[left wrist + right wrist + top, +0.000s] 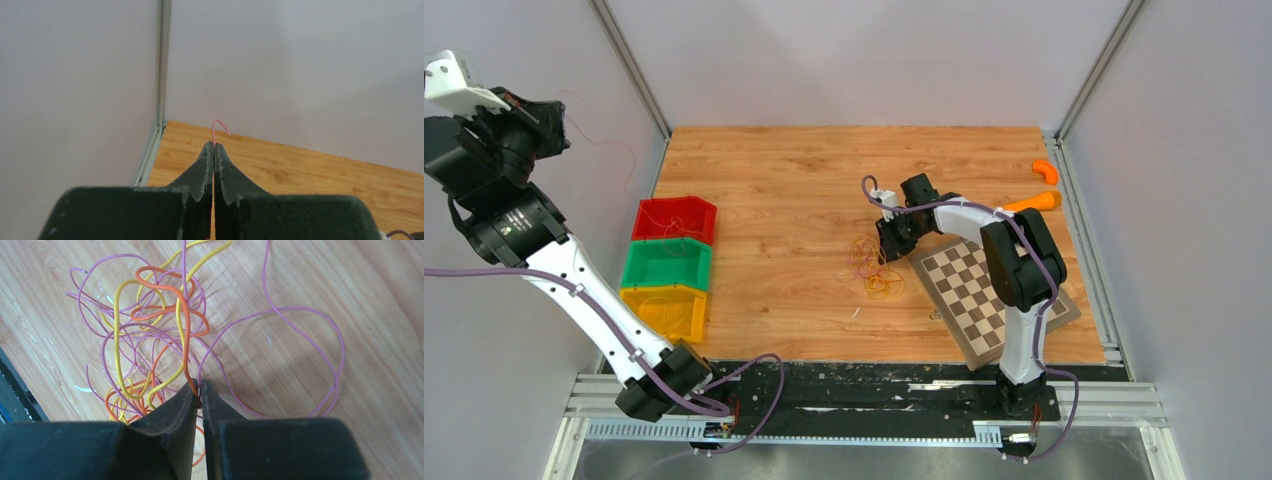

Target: Untangle the cables

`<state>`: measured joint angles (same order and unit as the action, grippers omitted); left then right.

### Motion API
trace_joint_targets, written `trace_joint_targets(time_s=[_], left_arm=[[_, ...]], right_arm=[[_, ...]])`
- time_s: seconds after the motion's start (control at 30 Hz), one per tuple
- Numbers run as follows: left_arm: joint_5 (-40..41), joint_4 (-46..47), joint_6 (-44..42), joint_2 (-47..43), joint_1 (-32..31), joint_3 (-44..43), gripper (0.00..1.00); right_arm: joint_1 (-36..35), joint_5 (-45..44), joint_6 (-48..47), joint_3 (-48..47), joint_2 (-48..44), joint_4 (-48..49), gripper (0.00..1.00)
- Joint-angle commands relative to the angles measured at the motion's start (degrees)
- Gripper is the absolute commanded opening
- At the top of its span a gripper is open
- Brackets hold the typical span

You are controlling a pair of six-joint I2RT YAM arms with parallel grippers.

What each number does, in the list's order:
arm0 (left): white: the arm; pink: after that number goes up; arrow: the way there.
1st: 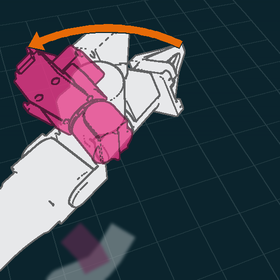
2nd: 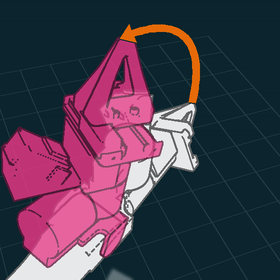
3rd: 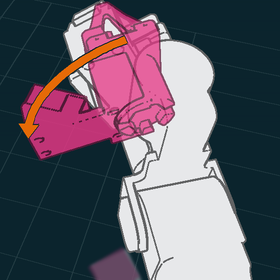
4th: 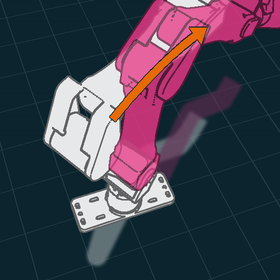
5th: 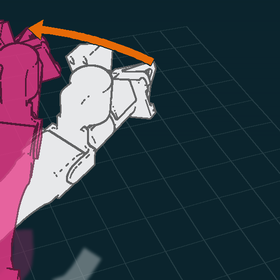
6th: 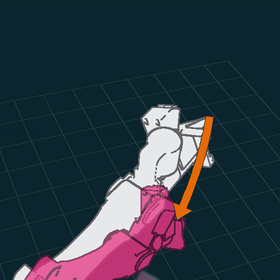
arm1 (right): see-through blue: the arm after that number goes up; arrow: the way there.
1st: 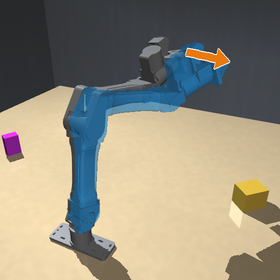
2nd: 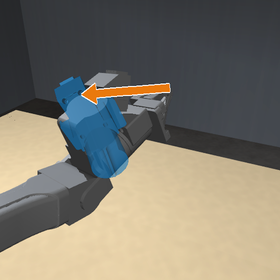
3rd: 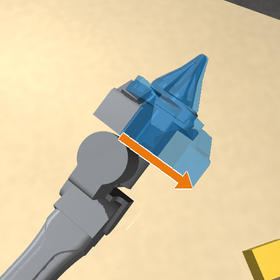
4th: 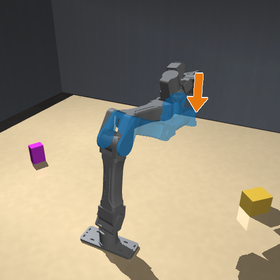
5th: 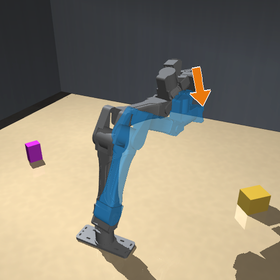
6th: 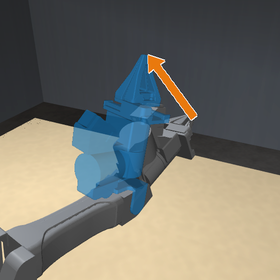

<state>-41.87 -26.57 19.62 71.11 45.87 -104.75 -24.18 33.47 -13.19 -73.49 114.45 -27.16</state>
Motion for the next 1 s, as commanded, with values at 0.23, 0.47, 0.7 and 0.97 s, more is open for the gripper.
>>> trace_joint_targets(time_s=[0.23,0.47,0.7,0.97], left_arm=[[8.61,-1.54,-13.4,-2.41,2.6,8.92,0.0],[8.63,-4.34,-20.76,-3.06,2.56,15.97,0.0],[8.36,-9.44,-26.36,-5.39,2.56,23.4,0.0],[8.6,-13.36,-30.98,-12.13,2.56,31.13,0.0]], right_arm=[[0.45,-3.76,-1.86,2.12,1.06,-3.97,0.14],[0.45,-3.48,-2.05,2.22,1.24,-4.09,0.14],[0.62,-3.69,-2.93,2.73,0.17,-4.1,0.14],[0.75,-2.43,-2.52,2.06,1.17,-4.17,0.14]])
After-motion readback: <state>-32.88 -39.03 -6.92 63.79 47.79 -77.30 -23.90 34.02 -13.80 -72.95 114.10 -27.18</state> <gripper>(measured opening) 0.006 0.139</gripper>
